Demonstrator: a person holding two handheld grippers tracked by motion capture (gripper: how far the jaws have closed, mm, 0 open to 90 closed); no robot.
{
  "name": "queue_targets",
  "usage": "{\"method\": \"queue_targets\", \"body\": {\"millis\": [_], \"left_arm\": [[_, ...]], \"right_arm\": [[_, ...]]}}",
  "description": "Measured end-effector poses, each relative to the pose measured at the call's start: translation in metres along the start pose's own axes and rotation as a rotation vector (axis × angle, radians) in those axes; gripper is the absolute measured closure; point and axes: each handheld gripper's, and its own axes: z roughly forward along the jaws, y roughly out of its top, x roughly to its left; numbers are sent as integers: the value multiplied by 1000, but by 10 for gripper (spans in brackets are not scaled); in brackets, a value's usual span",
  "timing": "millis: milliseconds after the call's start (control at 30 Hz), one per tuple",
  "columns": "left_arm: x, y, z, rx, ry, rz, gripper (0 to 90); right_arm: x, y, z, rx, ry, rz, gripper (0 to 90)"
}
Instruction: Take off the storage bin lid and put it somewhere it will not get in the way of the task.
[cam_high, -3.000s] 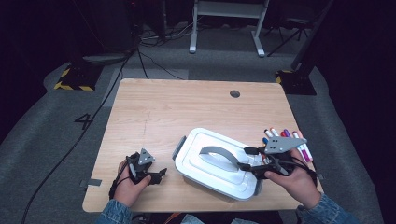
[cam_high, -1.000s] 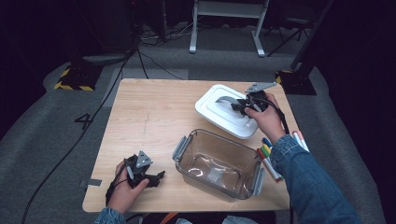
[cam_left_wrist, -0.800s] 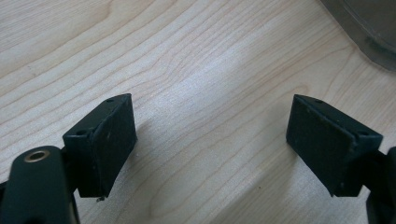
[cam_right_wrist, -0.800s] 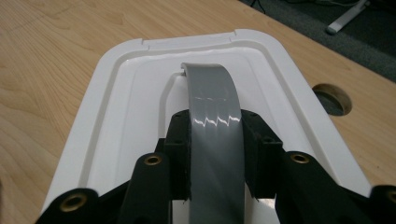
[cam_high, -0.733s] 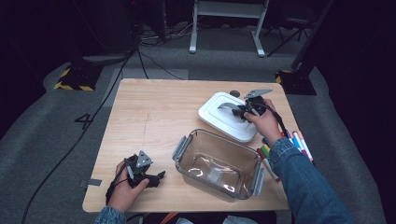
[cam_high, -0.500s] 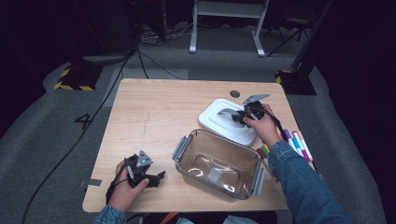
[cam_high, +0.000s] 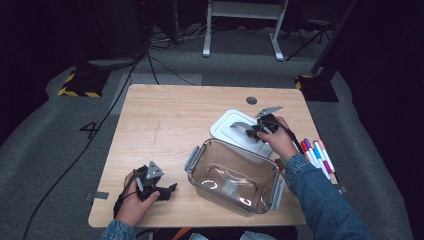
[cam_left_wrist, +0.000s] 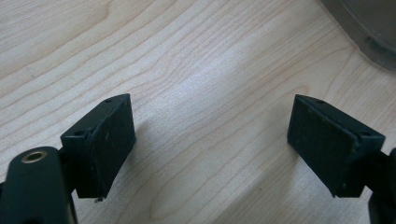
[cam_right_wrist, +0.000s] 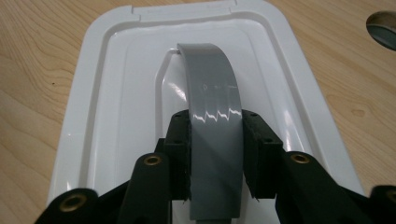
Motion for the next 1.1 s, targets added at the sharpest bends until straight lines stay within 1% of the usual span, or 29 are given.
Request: {"method": "queue_targets", "body": {"millis": [100, 200, 267, 300, 333, 367, 400, 433, 467, 500, 533, 600, 667, 733, 833, 900, 933, 1000, 1067, 1100], "left_arm": [[0, 0, 0, 1, -1, 2, 155], [0, 0, 0, 3, -4, 1, 153], [1, 1, 1, 2, -3, 4, 152], [1, 1, 1, 3, -1, 8, 151], [1, 1, 1, 2, -2, 8, 150], [1, 1, 1, 2, -3, 8, 149], [1, 2, 2, 2, -5, 0, 148], [1, 2, 2, 4, -5, 8, 144], [1, 3, 3, 5, -3, 4, 140], [0, 3, 3, 5, -3, 2, 137], [1, 4, 3, 7, 2, 8, 136], [0, 4, 4, 4, 3, -4, 135], [0, 4, 4, 5, 6, -4, 134], [0, 5, 5, 5, 6, -2, 134], [0, 5, 5, 5, 7, 2, 133], [0, 5, 5, 5, 8, 3, 134], [0, 5, 5, 5, 8, 3, 133], [0, 5, 5, 5, 8, 3, 134], [0, 5, 5, 5, 7, 2, 134], [0, 5, 5, 5, 7, 3, 134]], "right_arm": [[0, -1, 3, 8, -1, 3, 660], [1, -1, 2, -8, -9, 11, 613], [1, 1, -4, -16, -23, 5, 576], [2, 2, -12, -25, -35, 11, 548], [3, 3, -17, -29, -47, 15, 547], [4, 3, -28, -29, -62, 12, 553], [6, 3, -37, -31, -66, 19, 562], [7, 2, -47, -45, -62, 28, 568], [8, 1, -54, -51, -61, 36, 571], [11, -1, -65, -52, -57, 46, 591], [13, -3, -71, -50, -51, 51, 617], [17, -11, -90, -44, -44, 65, 641], [20, -17, -102, -43, -43, 74, 653], [23, -26, -117, -56, -38, 88, 656], [28, -37, -132, -59, -37, 92, 663], [30, -44, -139, -56, -45, 92, 664], [32, -48, -143, -63, -42, 98, 661], [34, -53, -147, -74, -44, 99, 637], [37, -61, -150, -73, -46, 93, 603], [39, -64, -151, -82, -49, 85, 600]]}}
